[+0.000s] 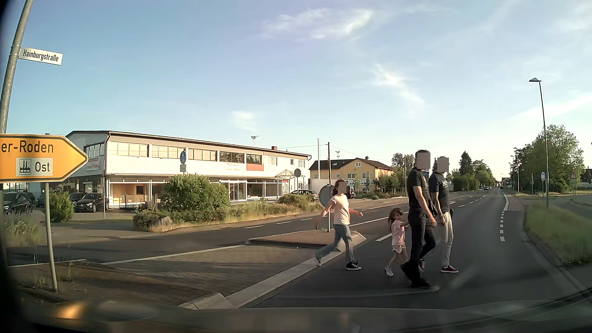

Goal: Follow the waypoints while adhering to traffic rules and regulations

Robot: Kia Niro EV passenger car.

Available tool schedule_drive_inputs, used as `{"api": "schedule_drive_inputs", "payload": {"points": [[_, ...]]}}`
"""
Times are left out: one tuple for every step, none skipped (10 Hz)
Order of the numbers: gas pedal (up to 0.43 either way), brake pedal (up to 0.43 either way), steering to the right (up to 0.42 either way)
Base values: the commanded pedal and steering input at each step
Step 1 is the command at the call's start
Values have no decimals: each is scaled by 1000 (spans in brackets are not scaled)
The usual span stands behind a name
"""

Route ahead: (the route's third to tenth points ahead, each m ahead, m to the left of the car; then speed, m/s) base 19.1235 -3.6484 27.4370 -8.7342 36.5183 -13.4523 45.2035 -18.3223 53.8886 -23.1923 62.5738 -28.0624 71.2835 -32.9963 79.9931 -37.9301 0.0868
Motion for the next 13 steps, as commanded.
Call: {"api": "schedule_drive_inputs", "payload": {"points": [[0,268,214],[0,268,214],[0,268,214],[0,268,213],[0,268,211],[0,274,209],[0,287,209],[0,287,209],[0,287,209],[0,287,209],[0,280,209],[0,280,209],[0,274,209]]}}
